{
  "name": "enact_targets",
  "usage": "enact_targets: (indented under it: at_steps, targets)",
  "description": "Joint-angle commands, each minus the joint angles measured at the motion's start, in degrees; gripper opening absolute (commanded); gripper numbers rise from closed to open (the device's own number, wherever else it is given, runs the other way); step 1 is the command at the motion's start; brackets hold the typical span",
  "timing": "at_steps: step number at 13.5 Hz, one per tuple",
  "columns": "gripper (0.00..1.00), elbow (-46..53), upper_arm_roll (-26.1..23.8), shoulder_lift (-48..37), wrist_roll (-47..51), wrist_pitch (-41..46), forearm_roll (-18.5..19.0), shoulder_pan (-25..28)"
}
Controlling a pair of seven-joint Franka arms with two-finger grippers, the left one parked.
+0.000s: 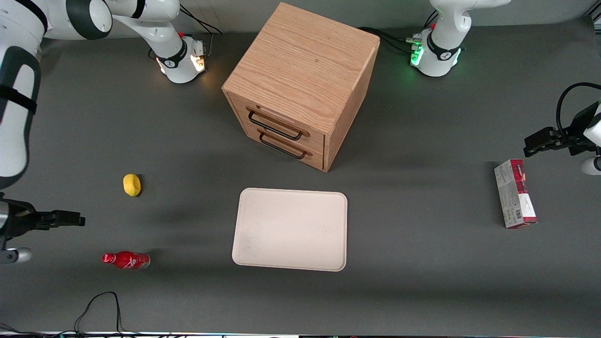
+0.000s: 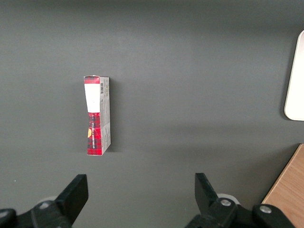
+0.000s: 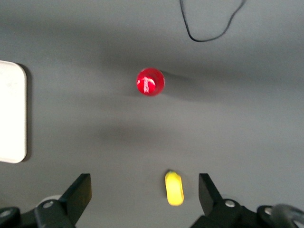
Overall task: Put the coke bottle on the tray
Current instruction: 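Move the open right gripper down over the red Coca-Cola bottle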
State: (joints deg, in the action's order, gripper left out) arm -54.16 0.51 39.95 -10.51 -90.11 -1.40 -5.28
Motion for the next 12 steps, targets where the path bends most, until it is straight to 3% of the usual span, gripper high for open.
enact_targets:
  at_steps: [1,7,12]
  targets:
    - [1.0,-4.5,0.1,1.0,-1.4,-7.5,0.9,0.7]
    - [1.0,-4.6,0.1,8.6,-1.2,-19.4,0.9,0.8]
    - [1.0,-4.4,0.2,10.4,-0.5,-23.0,1.0,2.0]
